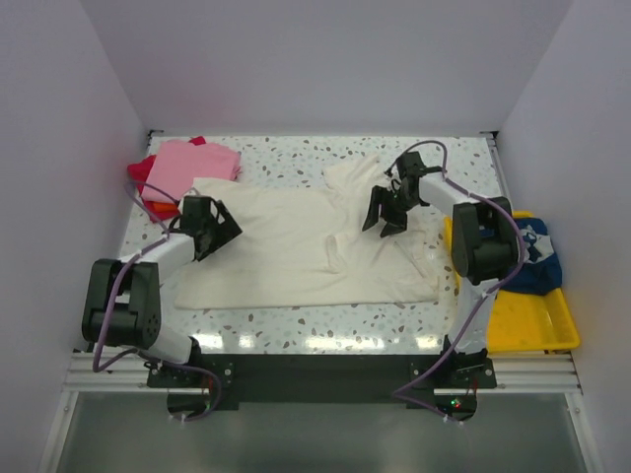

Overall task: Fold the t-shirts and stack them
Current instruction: Fold the tshirt

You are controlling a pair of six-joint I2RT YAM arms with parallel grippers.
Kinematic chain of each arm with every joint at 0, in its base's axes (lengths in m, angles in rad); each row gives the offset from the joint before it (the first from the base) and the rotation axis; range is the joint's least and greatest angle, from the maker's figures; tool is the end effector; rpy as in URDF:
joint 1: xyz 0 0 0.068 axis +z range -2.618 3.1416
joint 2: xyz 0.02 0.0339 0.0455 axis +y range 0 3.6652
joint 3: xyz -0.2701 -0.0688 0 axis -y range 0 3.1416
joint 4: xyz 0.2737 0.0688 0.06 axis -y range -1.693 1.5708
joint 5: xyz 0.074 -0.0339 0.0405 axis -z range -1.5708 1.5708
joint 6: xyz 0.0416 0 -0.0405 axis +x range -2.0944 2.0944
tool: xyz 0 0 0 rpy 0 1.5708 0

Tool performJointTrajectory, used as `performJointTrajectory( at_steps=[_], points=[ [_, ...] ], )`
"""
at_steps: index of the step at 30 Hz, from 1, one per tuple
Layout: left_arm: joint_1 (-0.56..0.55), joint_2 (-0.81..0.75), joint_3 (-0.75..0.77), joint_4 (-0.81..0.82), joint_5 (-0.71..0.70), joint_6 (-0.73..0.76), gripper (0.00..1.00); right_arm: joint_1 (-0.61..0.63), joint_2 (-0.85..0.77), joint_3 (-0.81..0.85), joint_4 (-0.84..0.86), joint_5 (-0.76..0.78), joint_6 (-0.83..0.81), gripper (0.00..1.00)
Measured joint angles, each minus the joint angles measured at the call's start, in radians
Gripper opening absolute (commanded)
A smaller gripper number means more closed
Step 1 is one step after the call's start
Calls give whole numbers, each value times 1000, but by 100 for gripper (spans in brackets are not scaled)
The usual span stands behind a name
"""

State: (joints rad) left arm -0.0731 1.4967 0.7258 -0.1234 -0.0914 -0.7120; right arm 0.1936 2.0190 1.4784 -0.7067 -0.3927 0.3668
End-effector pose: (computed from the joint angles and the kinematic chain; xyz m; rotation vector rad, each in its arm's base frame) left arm 0.3098 -0.0189 0.1452 -0.8146 2.3358 -0.2283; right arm 0.4271 0.1000 0.1609 0.1551 2.8612 0.6767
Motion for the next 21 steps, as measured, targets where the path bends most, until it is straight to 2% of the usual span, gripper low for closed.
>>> performJointTrajectory(
  at_steps=[13, 21],
  points=[
    [0, -43, -126, 194, 9, 22, 100, 5, -65, -180, 107, 14, 15, 62],
    [0, -173, -230, 171, 11, 9, 100, 7, -136, -278, 109, 18, 17, 62]
  ],
)
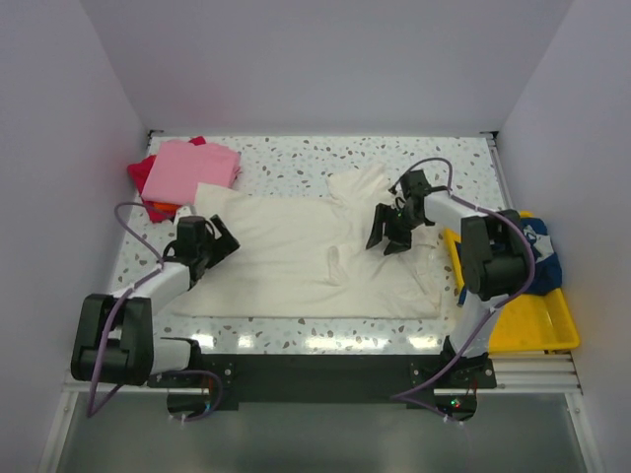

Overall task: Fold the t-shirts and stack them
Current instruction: Fold the tshirt

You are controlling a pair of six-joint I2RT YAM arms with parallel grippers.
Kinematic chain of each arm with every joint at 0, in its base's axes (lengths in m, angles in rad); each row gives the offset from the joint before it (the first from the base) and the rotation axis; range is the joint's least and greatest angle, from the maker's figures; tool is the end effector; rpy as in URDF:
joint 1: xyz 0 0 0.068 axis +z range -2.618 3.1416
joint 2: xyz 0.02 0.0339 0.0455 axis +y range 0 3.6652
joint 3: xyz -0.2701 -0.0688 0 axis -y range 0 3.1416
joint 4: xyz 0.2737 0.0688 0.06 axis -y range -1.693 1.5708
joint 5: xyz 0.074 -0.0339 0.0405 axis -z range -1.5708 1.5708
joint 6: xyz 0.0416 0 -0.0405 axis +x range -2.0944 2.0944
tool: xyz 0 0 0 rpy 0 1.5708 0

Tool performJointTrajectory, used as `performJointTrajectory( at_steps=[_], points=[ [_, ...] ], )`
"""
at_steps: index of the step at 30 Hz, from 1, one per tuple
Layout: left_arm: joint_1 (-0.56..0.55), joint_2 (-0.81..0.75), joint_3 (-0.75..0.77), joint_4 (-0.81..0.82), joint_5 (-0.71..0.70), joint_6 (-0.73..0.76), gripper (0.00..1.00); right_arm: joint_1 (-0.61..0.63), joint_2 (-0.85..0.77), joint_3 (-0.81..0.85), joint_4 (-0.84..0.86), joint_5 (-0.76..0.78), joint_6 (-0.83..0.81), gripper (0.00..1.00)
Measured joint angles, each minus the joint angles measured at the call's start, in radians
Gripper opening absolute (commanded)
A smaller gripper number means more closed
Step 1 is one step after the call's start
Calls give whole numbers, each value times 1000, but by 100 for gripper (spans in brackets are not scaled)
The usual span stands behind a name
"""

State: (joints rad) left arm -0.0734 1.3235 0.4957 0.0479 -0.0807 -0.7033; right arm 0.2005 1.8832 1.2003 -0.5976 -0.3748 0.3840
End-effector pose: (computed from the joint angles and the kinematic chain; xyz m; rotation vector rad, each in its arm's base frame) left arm 0.2649 -0.0161 0.1332 -0.7706 2.2366 -0.2855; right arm 0.3747 0.0917 0.1364 0.1858 2.8978 0.6493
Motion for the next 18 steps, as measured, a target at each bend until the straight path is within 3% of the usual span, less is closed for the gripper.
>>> performJointTrajectory(
  at_steps=[18],
  points=[
    [0, -297, -78, -369, 14, -109, 100, 3, -92, -117, -102, 14, -1, 63]
  ],
)
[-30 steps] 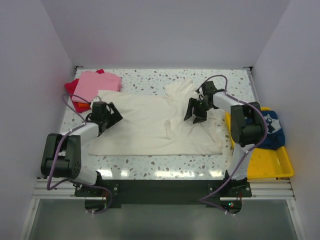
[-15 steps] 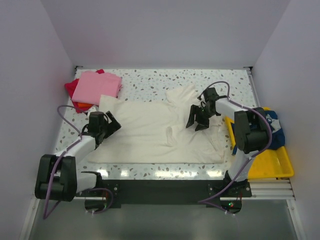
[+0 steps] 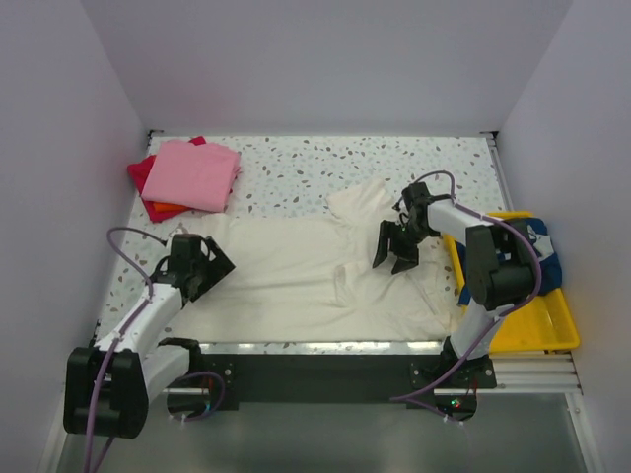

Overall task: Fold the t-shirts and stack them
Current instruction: Fold the tshirt

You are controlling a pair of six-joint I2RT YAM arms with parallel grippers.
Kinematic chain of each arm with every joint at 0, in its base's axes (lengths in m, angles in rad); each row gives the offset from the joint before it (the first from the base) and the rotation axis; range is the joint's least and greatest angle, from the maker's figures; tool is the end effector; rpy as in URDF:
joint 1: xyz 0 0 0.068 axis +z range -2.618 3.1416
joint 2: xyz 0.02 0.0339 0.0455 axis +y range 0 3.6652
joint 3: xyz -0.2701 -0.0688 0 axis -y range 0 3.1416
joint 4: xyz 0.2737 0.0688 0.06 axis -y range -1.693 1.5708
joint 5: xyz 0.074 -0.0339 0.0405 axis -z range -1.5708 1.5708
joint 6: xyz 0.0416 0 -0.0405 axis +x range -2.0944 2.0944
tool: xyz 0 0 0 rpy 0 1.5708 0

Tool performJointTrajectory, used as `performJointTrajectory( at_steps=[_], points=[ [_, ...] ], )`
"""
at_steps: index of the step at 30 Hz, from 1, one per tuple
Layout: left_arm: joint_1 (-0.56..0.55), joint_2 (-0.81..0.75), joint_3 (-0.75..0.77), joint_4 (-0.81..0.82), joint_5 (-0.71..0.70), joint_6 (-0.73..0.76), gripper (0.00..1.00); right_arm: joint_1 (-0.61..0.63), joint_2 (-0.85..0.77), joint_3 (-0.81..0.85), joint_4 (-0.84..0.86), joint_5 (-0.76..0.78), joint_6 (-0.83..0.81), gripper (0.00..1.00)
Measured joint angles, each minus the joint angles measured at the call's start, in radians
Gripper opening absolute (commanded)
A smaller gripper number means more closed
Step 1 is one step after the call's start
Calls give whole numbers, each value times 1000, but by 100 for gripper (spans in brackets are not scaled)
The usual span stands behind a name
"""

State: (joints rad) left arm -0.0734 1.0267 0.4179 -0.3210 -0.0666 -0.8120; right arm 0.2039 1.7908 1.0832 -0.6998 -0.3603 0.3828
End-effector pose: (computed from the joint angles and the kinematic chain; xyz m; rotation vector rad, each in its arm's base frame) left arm 0.2077 -0.0125 0.1447 -0.9357 2.3404 -0.2825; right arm 0.3342 0.0841 0.1334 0.2258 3.0239 0.6004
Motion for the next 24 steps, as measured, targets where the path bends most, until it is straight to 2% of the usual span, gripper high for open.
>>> performJointTrajectory(
  at_steps=[4, 7, 13, 24],
  points=[
    [0, 3, 43, -93, -29, 12, 100, 2, -1, 21, -77, 42, -20, 63],
    [0, 62, 124, -96, -47, 35, 100, 2, -1, 92, -136, 68, -38, 63],
    [0, 237, 261, 16, -56, 90, 100, 1, 12, 252, -120, 76, -57, 63],
    [0, 351, 271, 143, -42, 122, 100, 1, 138, 317, -12, 59, -47, 63]
  ],
)
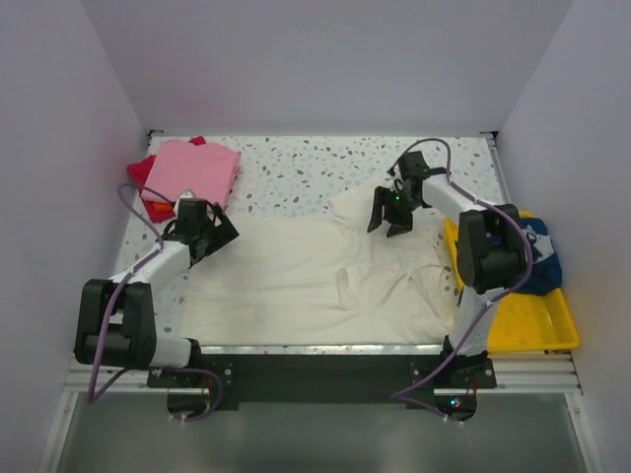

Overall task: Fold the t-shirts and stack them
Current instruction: Fold the tshirt

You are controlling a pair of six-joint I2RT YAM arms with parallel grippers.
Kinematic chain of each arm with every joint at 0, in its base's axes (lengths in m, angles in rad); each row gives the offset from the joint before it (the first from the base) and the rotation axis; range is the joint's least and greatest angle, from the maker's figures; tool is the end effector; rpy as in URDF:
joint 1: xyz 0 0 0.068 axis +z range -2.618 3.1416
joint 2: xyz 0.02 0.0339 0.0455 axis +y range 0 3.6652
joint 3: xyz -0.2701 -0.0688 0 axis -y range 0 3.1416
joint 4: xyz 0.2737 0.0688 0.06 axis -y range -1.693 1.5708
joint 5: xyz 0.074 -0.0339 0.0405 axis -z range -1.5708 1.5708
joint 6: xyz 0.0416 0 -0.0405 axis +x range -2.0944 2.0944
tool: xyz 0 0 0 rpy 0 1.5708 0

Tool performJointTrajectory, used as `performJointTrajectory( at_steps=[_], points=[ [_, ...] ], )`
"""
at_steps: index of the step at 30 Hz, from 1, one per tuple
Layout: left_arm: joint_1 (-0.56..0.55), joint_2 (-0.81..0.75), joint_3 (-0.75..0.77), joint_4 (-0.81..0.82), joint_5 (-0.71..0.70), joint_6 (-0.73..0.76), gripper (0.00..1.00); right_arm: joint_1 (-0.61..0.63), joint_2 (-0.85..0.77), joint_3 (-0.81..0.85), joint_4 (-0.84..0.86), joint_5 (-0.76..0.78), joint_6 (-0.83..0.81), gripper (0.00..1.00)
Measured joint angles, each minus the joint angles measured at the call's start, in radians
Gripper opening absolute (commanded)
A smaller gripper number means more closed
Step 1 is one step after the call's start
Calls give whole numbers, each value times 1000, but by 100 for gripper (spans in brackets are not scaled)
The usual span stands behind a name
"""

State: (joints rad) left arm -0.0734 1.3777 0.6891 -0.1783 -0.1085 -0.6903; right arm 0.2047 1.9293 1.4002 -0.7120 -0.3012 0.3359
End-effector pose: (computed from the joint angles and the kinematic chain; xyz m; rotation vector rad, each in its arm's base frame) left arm 0.2918 -0.0169 0.1630 -0.7876 2.3116 -0.2111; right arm 0.4069 0.0971 0.1725 0.1152 2.8537 0.5443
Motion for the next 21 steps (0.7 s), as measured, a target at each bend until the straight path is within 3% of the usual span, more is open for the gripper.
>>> performJointTrajectory(
  at_steps=[21],
  points=[
    [0, -47, -129, 80, 9, 3, 100, 0, -47, -182, 132, -4, 8, 63]
  ],
)
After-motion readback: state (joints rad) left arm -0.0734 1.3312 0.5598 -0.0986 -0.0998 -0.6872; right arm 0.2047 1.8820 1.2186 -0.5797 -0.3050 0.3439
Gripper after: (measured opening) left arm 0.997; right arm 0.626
